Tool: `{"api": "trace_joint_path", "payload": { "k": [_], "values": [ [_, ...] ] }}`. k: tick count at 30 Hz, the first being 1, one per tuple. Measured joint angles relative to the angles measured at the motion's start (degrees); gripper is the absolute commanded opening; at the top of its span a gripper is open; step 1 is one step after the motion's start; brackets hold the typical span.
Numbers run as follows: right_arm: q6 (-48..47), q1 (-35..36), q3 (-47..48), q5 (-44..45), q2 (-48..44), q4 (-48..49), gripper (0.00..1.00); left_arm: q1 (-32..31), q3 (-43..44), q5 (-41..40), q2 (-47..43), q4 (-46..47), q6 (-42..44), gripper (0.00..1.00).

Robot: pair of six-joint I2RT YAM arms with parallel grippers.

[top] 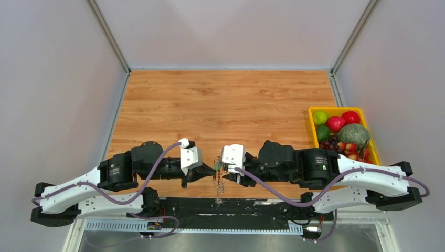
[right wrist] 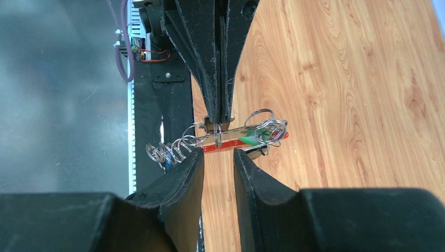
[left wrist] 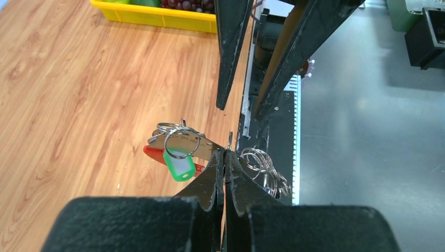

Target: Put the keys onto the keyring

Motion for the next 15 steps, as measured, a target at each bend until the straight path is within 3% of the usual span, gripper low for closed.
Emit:
{"api": "trace_joint_path", "payload": {
  "k": [15],
  "values": [
    [0.4,0.0,1.9,-0.7,5.0,-0.1,0.27,0.0,2.2,1.4,0.6,-3.7,0.2,0.00]
  ]
}}
